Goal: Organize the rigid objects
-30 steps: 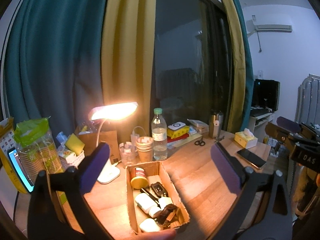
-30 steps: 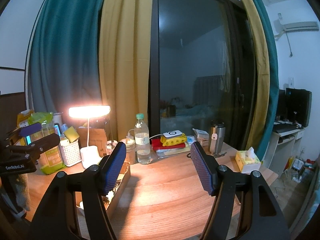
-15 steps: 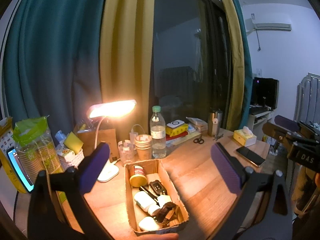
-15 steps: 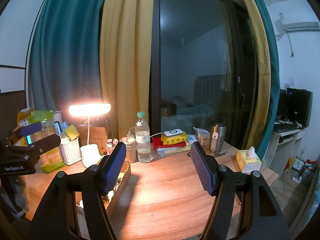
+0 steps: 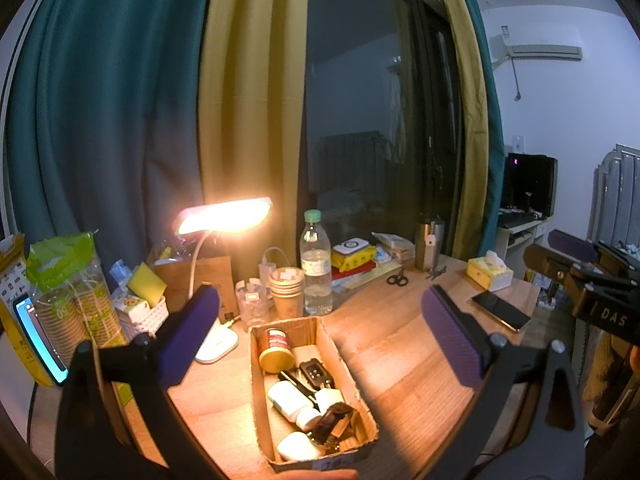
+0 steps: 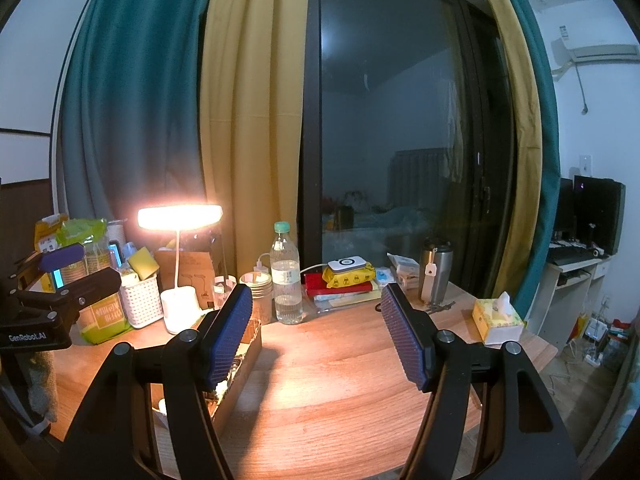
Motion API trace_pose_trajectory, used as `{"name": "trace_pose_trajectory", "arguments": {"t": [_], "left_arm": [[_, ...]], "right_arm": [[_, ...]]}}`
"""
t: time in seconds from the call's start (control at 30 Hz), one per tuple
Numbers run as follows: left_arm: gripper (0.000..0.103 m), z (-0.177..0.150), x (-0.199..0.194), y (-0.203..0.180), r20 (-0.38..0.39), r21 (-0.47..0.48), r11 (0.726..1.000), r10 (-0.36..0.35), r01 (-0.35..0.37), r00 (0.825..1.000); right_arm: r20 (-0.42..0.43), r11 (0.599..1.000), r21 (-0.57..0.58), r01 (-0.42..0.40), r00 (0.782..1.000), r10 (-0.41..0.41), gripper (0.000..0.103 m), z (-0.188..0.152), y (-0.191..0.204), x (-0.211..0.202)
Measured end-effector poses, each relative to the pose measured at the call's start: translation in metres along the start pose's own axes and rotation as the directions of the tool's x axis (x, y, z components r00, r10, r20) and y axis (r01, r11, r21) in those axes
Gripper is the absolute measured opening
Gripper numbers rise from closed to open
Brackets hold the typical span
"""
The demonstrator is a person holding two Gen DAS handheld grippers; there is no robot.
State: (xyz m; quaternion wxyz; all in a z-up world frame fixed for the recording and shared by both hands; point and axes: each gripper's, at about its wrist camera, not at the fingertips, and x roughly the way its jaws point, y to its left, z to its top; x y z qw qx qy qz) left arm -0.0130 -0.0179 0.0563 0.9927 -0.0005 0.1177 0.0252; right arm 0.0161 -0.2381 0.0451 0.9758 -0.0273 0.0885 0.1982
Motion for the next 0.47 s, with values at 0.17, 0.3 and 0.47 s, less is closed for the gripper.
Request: {"name": "trace_pose_trajectory", "arguments": {"t": [0.17,0.3,0.47], "left_arm": [[0.102,-0.0026,0.0010,0.0012,-0.003,0.004,1.000,0.001,-0.001,1.000],[0.102,-0.0027,0.0010,0.0012,-0.005,0.007,1.000,0.000,0.001,1.000],[0.102,-0.0095,0.0056,0.0035,-0.025,0.018,1.000,-0.005,0.005,1.000]], "right_arm": [[-0.002,1.000,-0.001,0.000,1.000,0.000,0.070,0.0002,0.0001,0.0017],[-0.007,1.000,-0.005,-0.003,1.000,0.003,0.070,-0.0028,0.0016,0.0003],[-0.019,1.000,-0.008,-0.007,1.000,0.007,0.070,-0.0067,0.0033,0.0032]]}}
